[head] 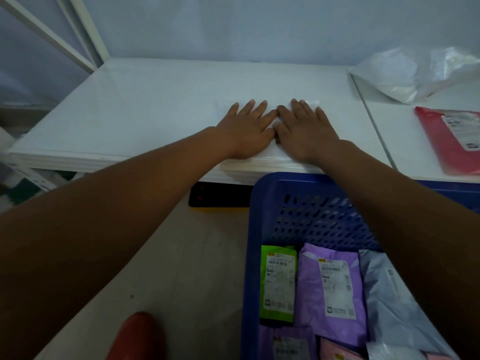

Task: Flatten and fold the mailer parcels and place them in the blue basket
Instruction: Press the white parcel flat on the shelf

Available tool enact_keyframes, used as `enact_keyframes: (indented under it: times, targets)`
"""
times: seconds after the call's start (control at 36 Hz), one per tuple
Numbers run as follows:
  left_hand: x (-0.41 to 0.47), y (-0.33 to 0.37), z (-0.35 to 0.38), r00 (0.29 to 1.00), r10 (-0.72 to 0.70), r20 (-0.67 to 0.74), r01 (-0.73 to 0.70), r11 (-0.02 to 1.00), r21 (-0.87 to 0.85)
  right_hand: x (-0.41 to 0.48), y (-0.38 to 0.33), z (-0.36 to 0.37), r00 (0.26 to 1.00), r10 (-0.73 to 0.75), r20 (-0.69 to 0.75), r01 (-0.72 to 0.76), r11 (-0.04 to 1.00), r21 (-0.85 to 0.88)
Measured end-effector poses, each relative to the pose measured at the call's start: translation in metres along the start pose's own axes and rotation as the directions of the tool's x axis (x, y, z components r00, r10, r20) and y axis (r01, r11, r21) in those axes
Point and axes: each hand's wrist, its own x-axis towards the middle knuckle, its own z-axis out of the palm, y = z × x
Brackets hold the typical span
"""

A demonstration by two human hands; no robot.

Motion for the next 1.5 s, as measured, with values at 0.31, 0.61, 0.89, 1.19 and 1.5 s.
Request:
enact_keyframes:
  times: [0.31,0.61,0.89,1.19,1.5]
  targets:
    - [-0.003,0.001,-0.001,1.000,-0.005,-0.010,0.004,1.000,-0.027,-0.001,-0.003,0.000,1.000,0.017,-0.012,-0.017,0.999,-0.037]
    - [-0.005,0.005,-0.002,0.999,0.007,-0.047,-0.004,0.999,0.054,-0.005,-0.004,-0.001,0.997,0.068,-0.045,-0.069,0.998,-0.012]
    - [-0.001,0.001,0.008,0.977,-0.088,-0.194,0.099,0.994,0.051,-0.008,-0.006,-0.001,0.990,0.053,-0.131,-0.054,0.998,-0.010]
    - [0.000,-0.002,0.009,0.984,-0.062,-0.168,0.067,0.997,0.023,-0.006,-0.005,0.000,0.996,0.018,-0.085,-0.017,1.000,0.020]
    - [-0.003,-0.001,0.007,0.980,-0.007,-0.198,0.003,1.000,-0.018,-0.008,-0.004,0.000,0.995,0.031,-0.092,-0.030,0.999,0.019]
